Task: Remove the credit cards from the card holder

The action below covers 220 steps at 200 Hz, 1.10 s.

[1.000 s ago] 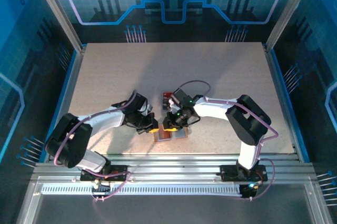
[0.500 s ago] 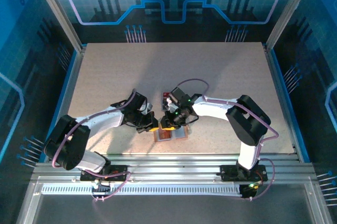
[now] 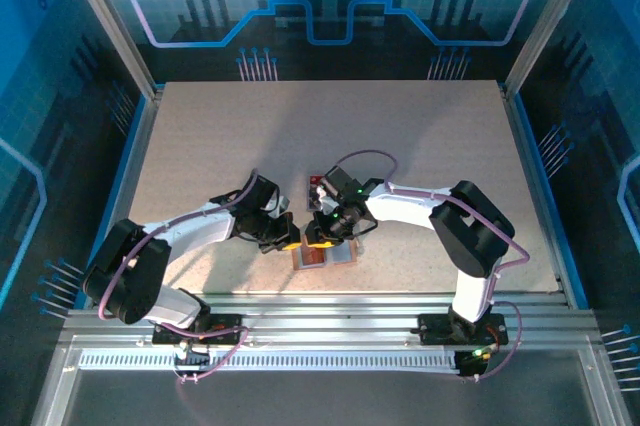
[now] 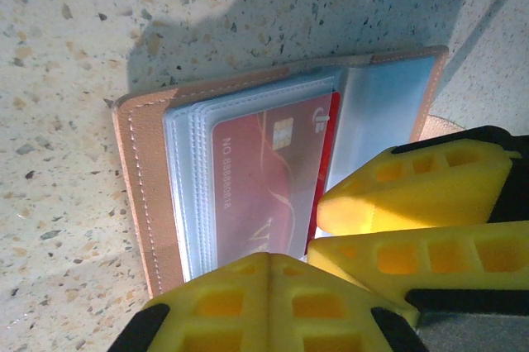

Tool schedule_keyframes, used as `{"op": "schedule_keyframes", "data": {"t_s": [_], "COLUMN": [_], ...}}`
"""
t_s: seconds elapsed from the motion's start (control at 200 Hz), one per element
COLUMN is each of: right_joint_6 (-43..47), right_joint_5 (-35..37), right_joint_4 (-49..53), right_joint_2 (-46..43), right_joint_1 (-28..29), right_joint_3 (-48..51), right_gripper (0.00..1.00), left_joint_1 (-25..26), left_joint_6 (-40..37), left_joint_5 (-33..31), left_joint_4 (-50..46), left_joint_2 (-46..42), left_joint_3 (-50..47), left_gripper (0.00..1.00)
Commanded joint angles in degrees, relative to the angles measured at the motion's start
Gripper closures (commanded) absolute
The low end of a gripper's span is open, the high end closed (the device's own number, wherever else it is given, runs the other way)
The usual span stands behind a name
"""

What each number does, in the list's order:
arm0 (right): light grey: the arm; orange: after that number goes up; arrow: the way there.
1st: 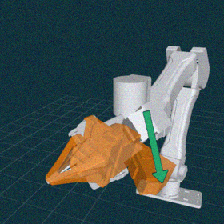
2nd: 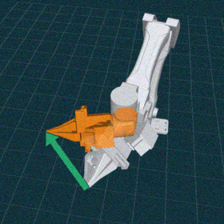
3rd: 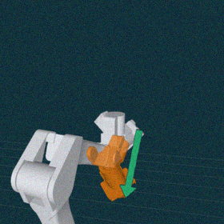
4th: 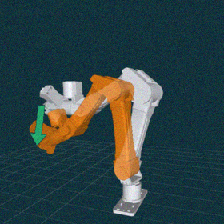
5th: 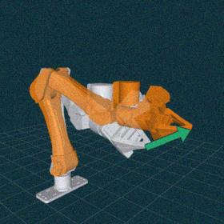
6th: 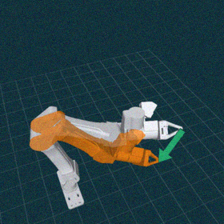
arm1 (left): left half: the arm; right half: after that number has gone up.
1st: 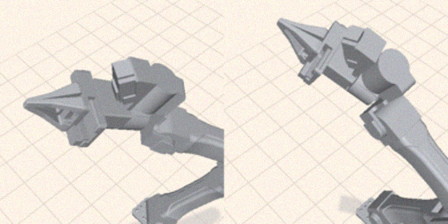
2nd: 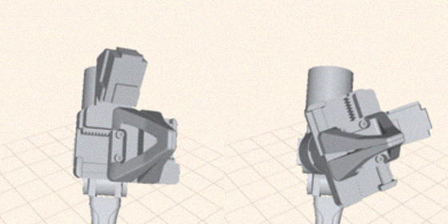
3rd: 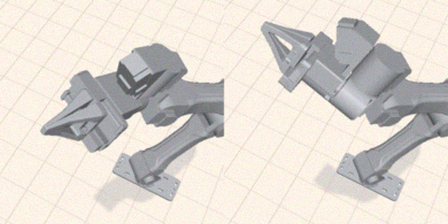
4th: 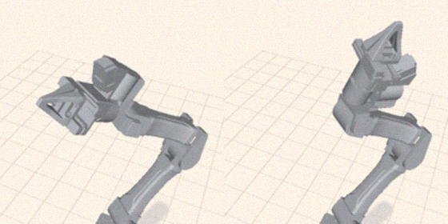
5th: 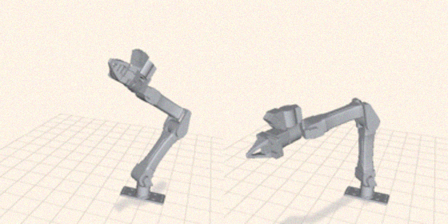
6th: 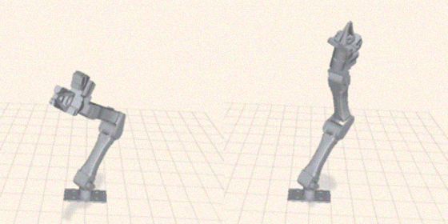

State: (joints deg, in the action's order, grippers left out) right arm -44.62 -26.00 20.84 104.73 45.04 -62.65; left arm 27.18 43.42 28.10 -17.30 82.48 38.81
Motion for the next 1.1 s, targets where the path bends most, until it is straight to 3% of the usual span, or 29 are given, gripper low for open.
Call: {"op": "schedule_keyframes", "data": {"t_s": [0.0,1.096], "right_joint_6": [-0.1,-0.4], "right_joint_5": [-0.9,-4.0], "right_joint_4": [-0.2,-5.5], "right_joint_2": [-1.4,-2.3], "right_joint_1": [0.1,-3.5], "right_joint_3": [0.7,6.0], "right_gripper": [0.74,0.75], "left_joint_1": [0.3,2.9], "left_joint_6": [-0.4,0.4], "left_joint_5": [0.0,1.4], "left_joint_4": [-0.7,3.5], "left_joint_2": [-0.1,5.8], "left_joint_3": [0.9,0.7], "left_gripper": [0.99,0.99]}}
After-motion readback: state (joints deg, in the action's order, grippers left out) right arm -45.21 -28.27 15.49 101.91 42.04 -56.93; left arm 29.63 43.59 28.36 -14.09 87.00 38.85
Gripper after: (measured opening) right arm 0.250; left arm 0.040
